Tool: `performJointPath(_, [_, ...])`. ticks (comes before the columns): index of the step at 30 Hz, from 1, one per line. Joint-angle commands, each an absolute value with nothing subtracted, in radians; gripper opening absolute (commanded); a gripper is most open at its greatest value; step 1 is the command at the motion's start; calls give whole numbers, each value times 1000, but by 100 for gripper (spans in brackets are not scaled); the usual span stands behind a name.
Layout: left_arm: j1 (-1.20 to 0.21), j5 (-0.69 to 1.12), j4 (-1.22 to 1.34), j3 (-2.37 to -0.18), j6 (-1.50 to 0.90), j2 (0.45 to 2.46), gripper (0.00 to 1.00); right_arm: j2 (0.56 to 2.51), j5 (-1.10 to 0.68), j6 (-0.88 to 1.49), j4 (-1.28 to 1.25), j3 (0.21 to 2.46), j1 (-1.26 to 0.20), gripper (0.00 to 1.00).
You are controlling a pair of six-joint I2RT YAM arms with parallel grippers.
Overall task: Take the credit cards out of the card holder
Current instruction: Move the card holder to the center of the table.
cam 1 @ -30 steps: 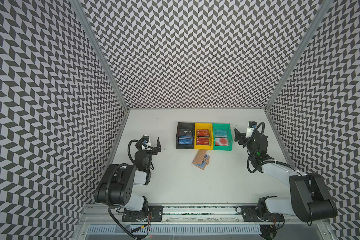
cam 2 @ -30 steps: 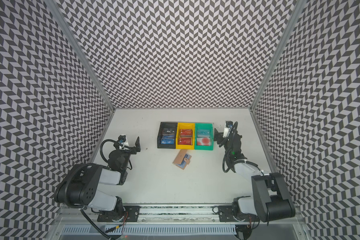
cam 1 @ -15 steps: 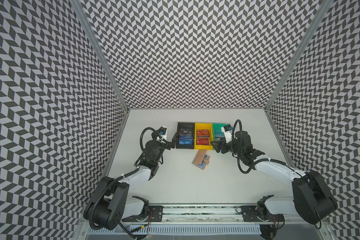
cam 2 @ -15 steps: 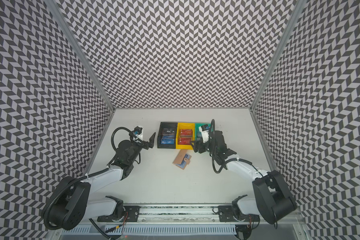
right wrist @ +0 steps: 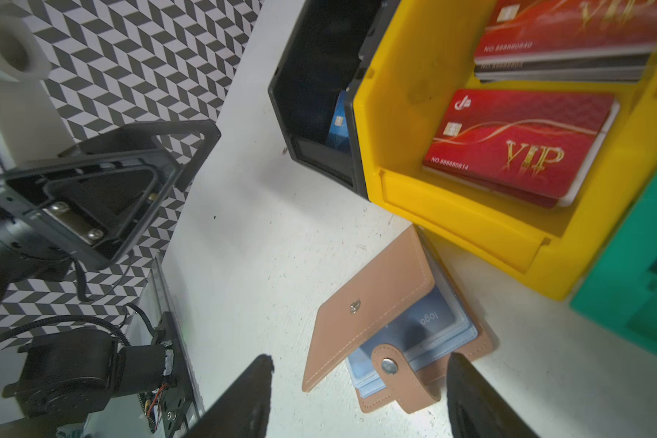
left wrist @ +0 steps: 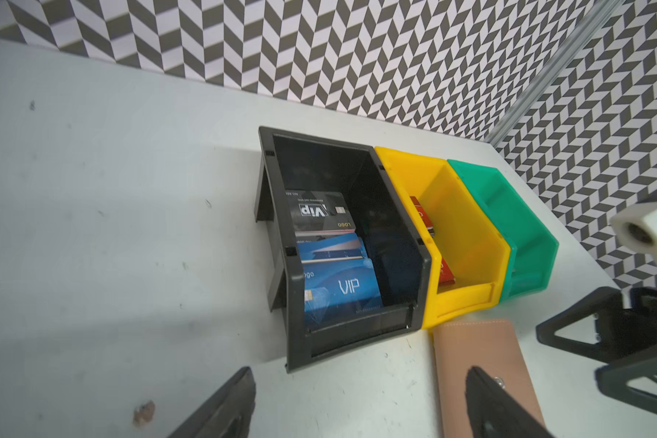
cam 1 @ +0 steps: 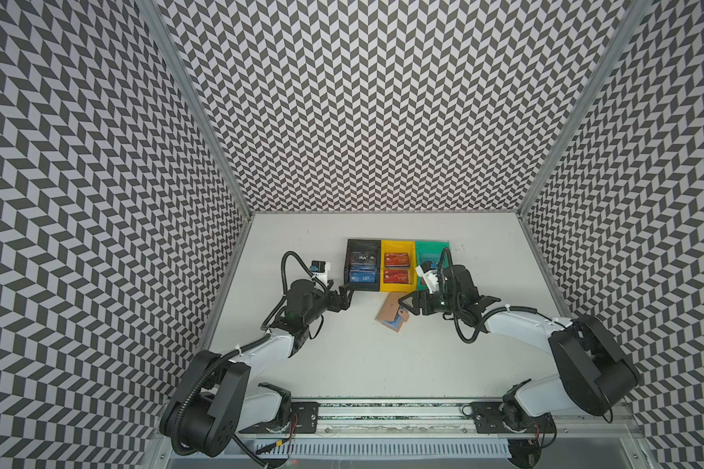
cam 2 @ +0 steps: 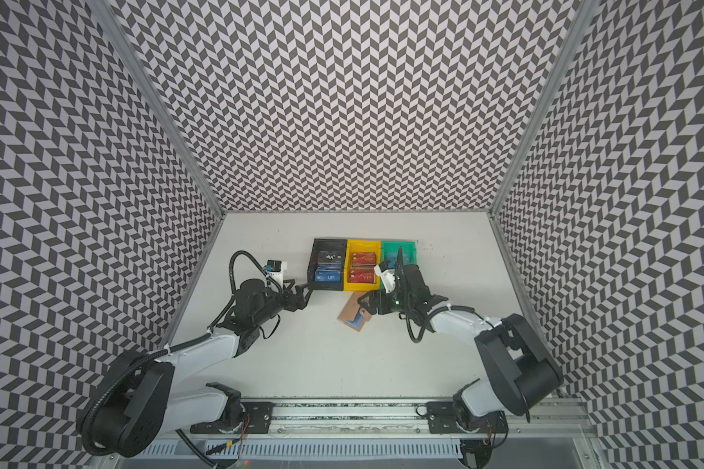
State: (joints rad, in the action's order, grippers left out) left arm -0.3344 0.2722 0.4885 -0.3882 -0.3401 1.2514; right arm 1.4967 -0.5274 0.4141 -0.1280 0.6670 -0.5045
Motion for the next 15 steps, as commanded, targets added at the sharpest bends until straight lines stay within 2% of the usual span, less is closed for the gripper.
performJointPath(1, [-340, 336, 431, -404, -390, 1238, 86, 1540, -541, 454, -150, 691, -520, 71])
performJointPath(8, [-339, 419, 388, -439, -496, 1297, 86, 1614, -569, 486, -179, 730, -540, 69])
performJointPath(15, [-339, 416, 354, -447, -500, 1340, 86, 1633, -603, 505, -177, 767, -543, 68])
